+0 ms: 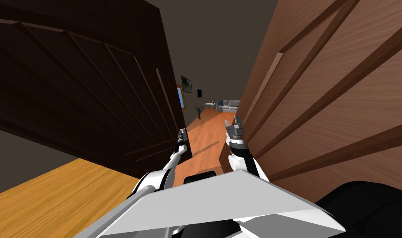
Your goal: Push the door open
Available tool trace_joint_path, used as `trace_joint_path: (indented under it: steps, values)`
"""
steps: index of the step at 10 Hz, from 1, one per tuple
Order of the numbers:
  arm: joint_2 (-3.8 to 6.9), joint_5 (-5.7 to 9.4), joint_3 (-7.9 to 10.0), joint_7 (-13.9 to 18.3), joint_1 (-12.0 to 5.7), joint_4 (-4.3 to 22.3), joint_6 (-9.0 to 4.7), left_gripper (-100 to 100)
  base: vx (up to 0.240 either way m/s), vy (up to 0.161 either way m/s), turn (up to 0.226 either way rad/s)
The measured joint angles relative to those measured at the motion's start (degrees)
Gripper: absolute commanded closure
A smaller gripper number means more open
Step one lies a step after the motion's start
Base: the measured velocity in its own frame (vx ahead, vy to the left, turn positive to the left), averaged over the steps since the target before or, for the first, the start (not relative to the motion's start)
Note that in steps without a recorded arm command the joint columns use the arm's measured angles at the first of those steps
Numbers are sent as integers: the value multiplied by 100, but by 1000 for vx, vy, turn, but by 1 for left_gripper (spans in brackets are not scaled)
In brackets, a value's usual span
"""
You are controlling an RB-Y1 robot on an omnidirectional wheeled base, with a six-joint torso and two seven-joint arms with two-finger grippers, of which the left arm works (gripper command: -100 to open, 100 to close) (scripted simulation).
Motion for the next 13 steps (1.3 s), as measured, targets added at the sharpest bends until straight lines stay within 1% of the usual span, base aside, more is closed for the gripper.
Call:
trace_joint_path:
  steps: [1, 6, 7, 8, 9, 10, 11, 12, 13]
  values:
    - [-10, 0, 1, -6, 4, -15, 13, 100, -9, 6, 4]
    - [-17, -3, -9, -2, 10, 14, 17, 100, -13, 6, -6]
    - [-18, -2, -8, -2, 13, 16, 18, 100, 73, -25, -88]
    - [-49, 86, 85, -201, 245, -377, 170, 100, 100, -12, -23]
    - [3, 137, 114, -258, 158, -234, 111, 100, 66, 4, 1]
    - [79, 150, 104, -174, -48, 133, -78, 100, 149, -15, -88]
    - [92, 257, 195, -267, -77, 233, -218, 100, 173, 14, -61]
    - [160, 335, 234, -303, -184, 489, -402, 100, 106, 7, -17]
    - [211, 371, 260, -316, -194, 475, -428, 100, 44, 0, 40]
